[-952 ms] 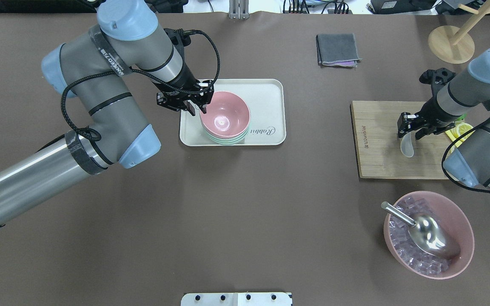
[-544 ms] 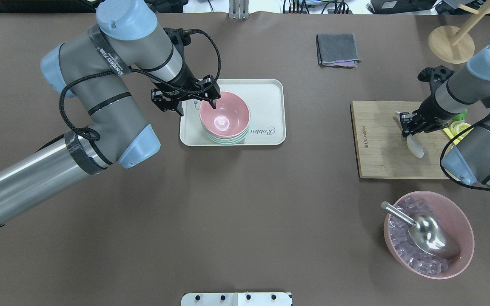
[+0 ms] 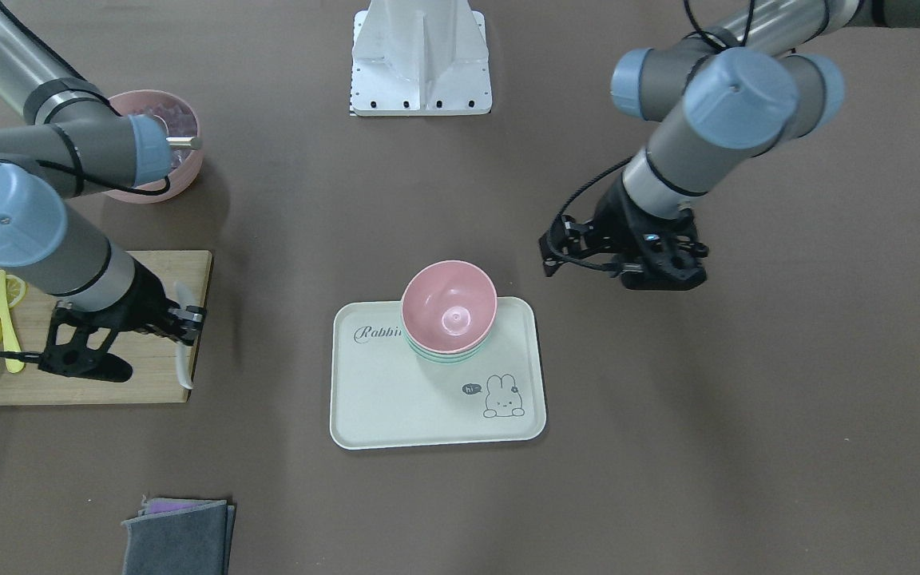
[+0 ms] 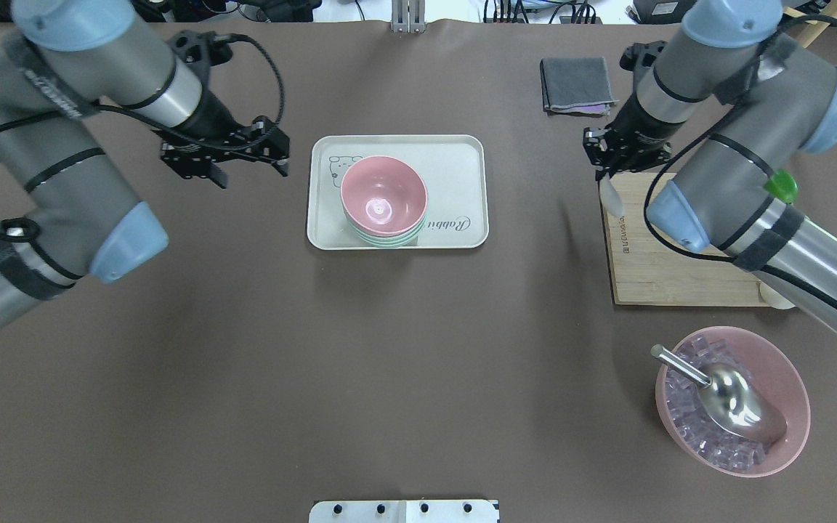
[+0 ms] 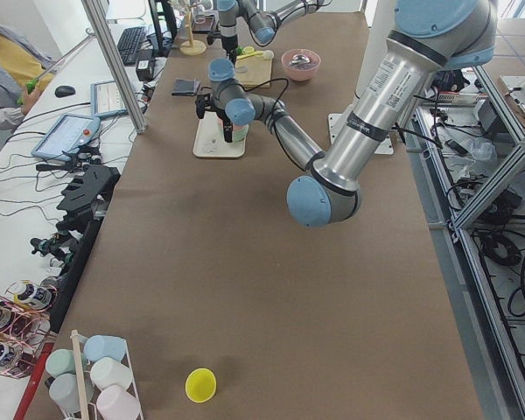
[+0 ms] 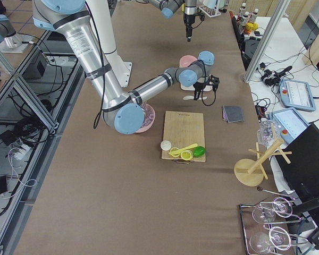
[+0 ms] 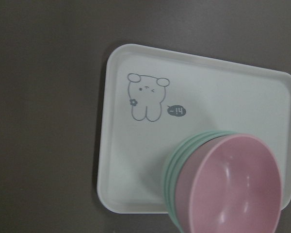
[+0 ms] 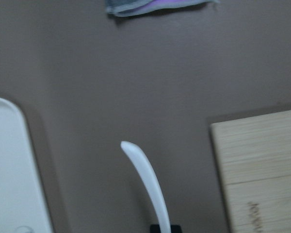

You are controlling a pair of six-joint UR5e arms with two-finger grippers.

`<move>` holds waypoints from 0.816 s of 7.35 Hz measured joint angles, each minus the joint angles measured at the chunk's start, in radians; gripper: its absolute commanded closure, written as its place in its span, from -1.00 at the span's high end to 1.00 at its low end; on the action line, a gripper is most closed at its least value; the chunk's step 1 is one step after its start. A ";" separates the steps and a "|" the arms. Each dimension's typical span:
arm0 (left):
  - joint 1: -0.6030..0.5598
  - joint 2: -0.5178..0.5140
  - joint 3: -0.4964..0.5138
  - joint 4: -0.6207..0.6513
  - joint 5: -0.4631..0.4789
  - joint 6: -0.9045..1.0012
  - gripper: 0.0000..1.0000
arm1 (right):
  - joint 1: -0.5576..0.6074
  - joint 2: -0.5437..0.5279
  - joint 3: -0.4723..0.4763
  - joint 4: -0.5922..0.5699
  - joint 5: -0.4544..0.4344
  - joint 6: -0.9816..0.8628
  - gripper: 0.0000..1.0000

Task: Stack pink bowl on green and place spoon
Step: 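Move the white spoon into the pink bowl while the left arm withdraws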

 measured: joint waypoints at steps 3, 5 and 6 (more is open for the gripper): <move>-0.154 0.252 -0.086 -0.001 -0.078 0.307 0.96 | -0.139 0.259 -0.127 0.021 -0.117 0.291 -1.00; -0.188 0.296 -0.083 -0.001 -0.091 0.371 0.96 | -0.179 0.338 -0.212 0.090 -0.150 0.403 -1.00; -0.192 0.301 -0.080 -0.002 -0.092 0.379 0.96 | -0.193 0.351 -0.233 0.114 -0.168 0.436 -1.00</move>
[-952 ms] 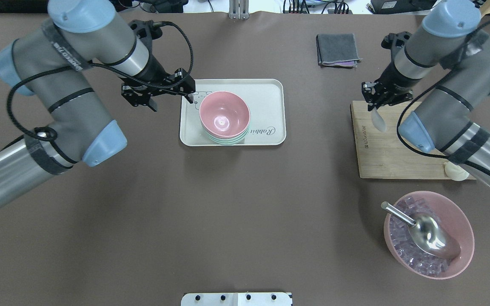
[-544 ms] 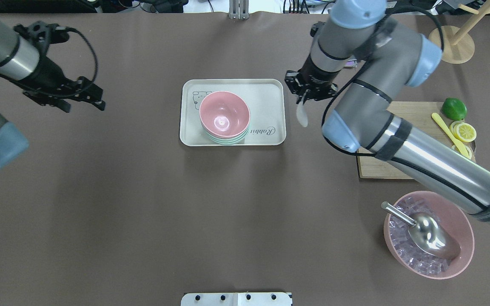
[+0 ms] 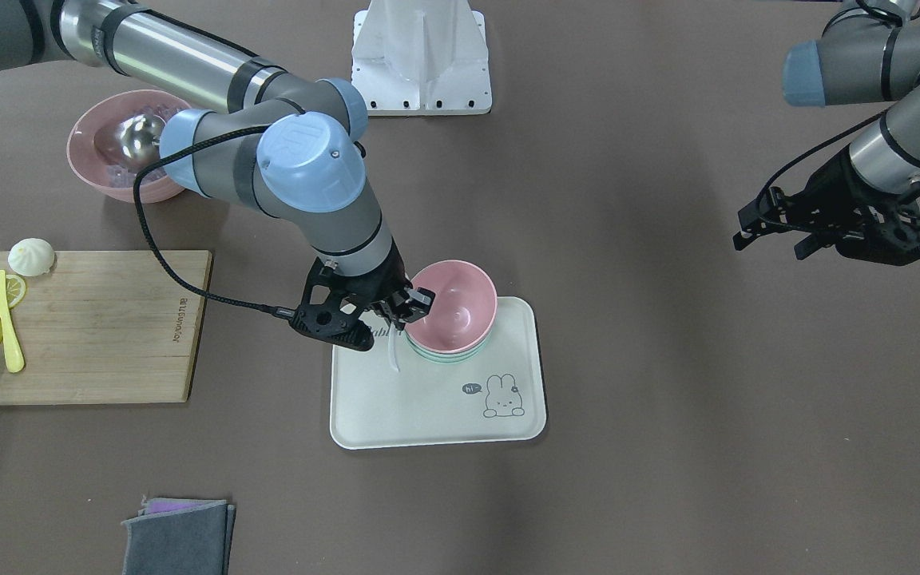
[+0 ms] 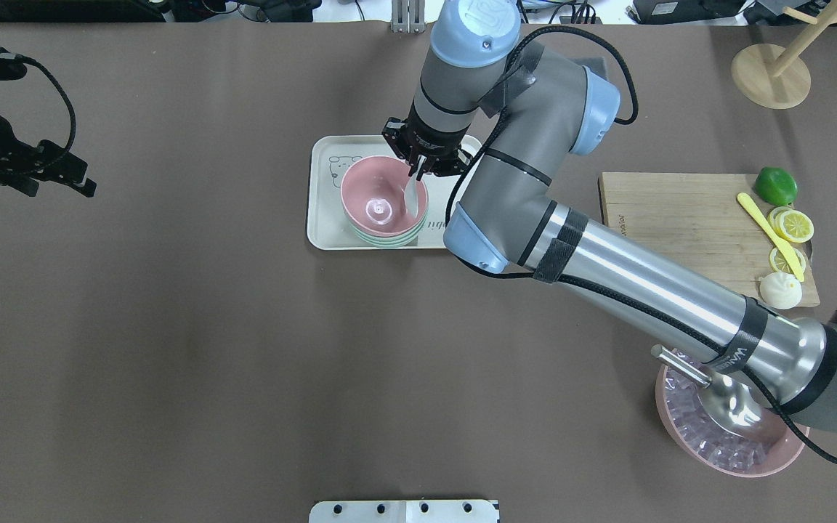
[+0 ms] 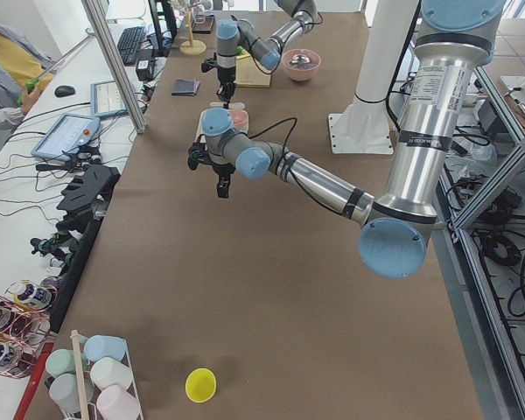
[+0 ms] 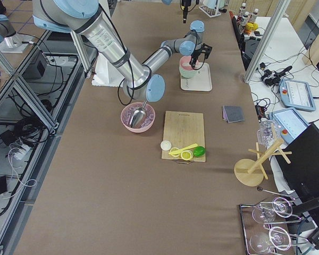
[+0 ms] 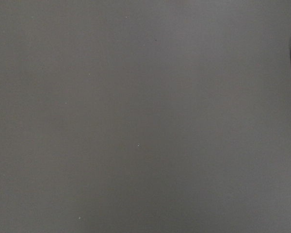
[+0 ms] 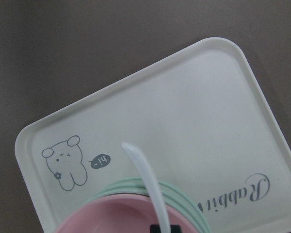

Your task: Stack pink bowl on green and place spoon

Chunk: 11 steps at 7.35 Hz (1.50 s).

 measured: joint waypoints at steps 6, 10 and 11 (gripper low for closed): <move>-0.007 0.001 0.007 0.002 0.005 -0.003 0.96 | 0.024 -0.103 0.088 0.092 0.025 0.014 1.00; -0.114 0.022 0.105 0.003 0.012 0.224 0.96 | 0.345 -0.479 0.212 0.080 0.211 -0.582 1.00; -0.154 0.041 0.123 0.005 0.013 0.311 0.96 | 0.417 -0.558 0.211 0.064 0.229 -0.779 1.00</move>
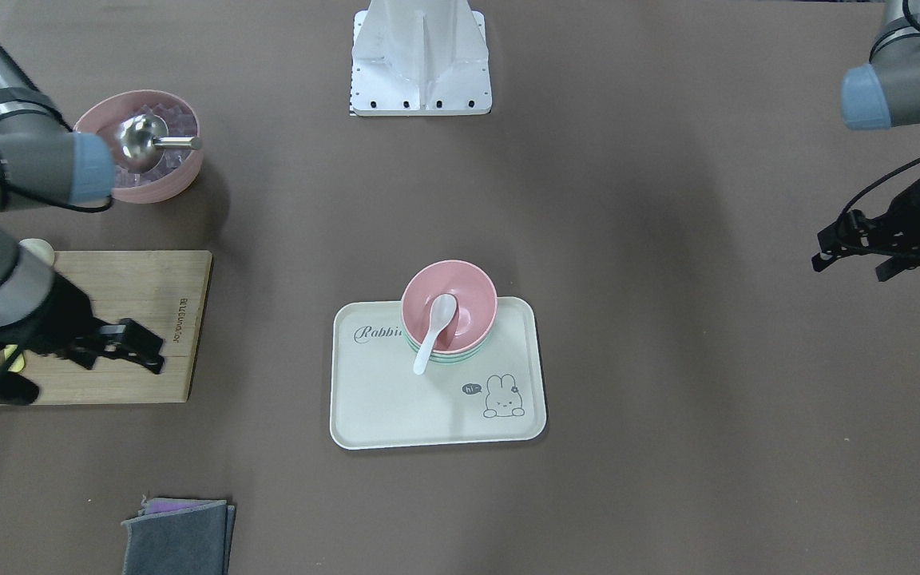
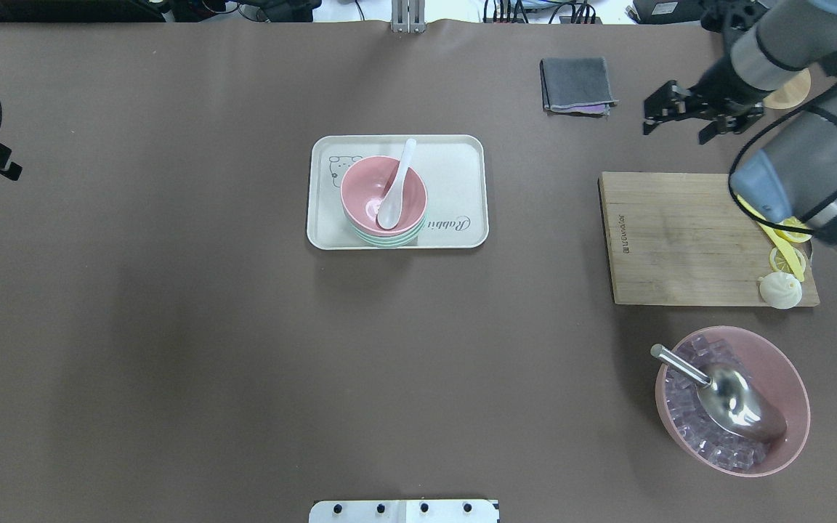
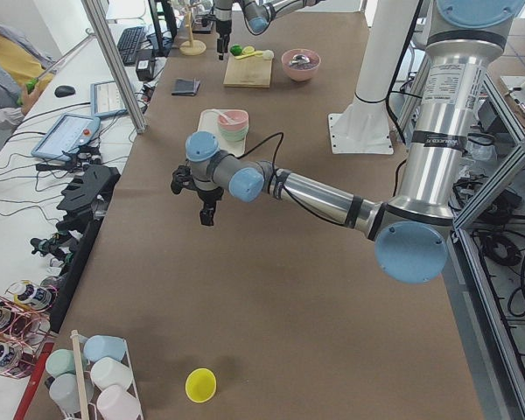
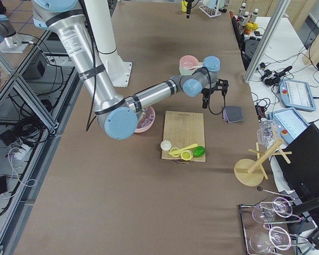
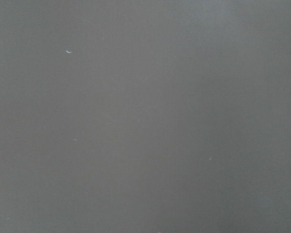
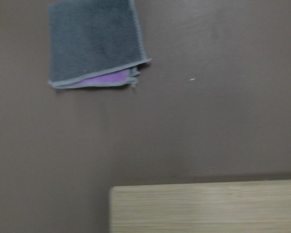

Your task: Stack pink bowl on green and place spoon

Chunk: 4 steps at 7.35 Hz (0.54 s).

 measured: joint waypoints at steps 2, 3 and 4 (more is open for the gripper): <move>-0.095 0.024 0.041 0.045 0.000 0.191 0.96 | 0.118 -0.112 -0.006 -0.055 0.010 -0.328 1.00; -0.132 0.027 0.051 0.080 0.000 0.264 0.96 | 0.166 -0.150 -0.008 -0.082 0.014 -0.445 1.00; -0.155 0.031 0.056 0.104 0.000 0.312 0.96 | 0.205 -0.178 -0.012 -0.097 0.025 -0.527 1.00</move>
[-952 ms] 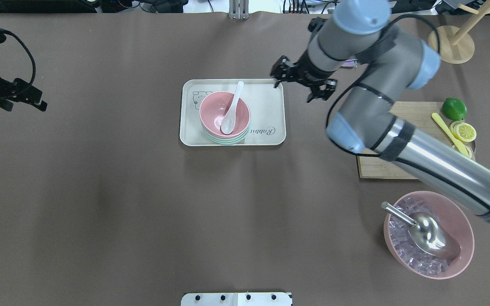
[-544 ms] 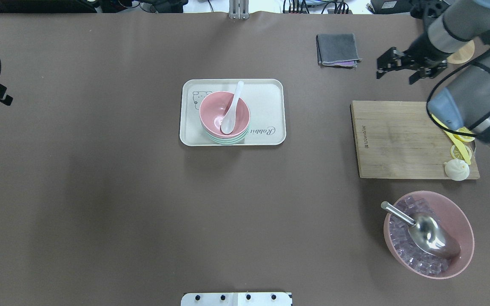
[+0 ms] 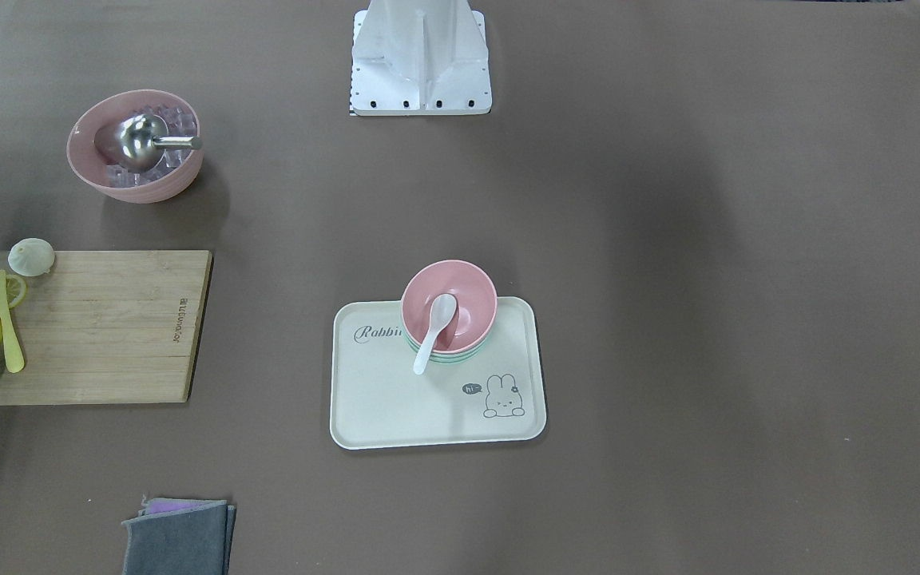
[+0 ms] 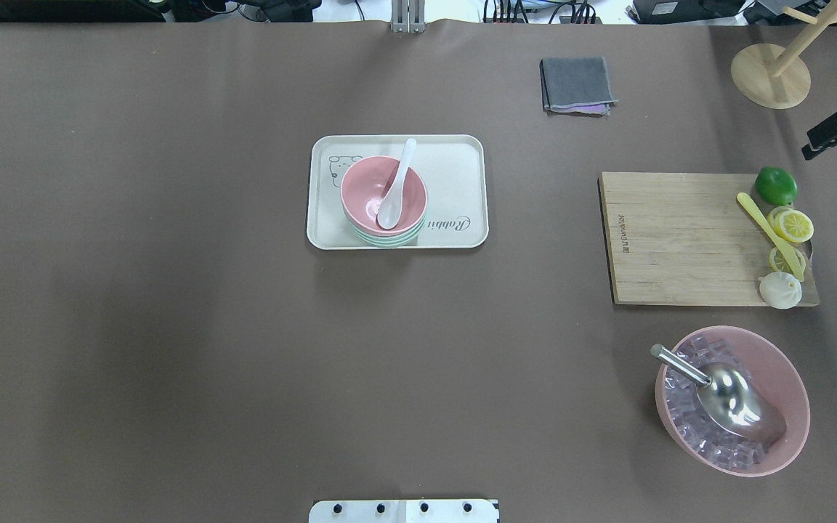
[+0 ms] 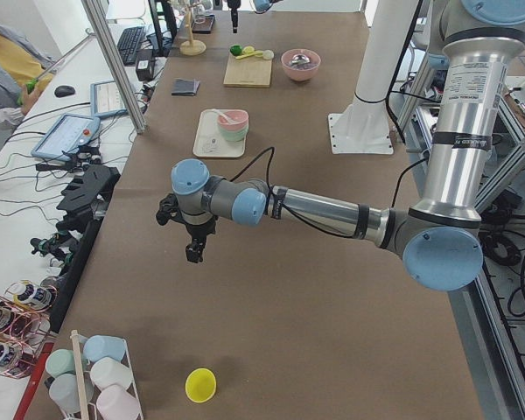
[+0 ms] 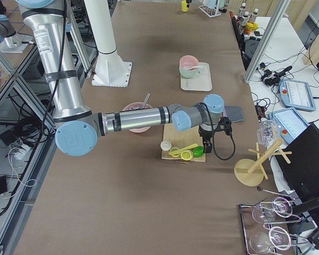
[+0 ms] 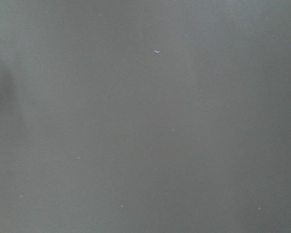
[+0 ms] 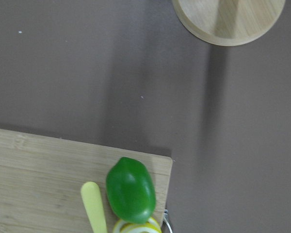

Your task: Stack pink bowl on green and place spoon

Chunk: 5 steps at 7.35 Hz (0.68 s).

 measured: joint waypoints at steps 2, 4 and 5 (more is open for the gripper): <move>-0.013 0.008 0.005 0.013 0.000 0.030 0.96 | 0.042 -0.026 -0.009 -0.008 0.026 -0.067 1.00; -0.014 0.010 0.006 0.014 -0.001 0.033 0.96 | 0.056 -0.038 -0.011 -0.008 0.032 -0.094 1.00; -0.014 0.011 0.006 0.014 -0.001 0.034 0.96 | 0.058 -0.040 -0.011 -0.007 0.033 -0.101 1.00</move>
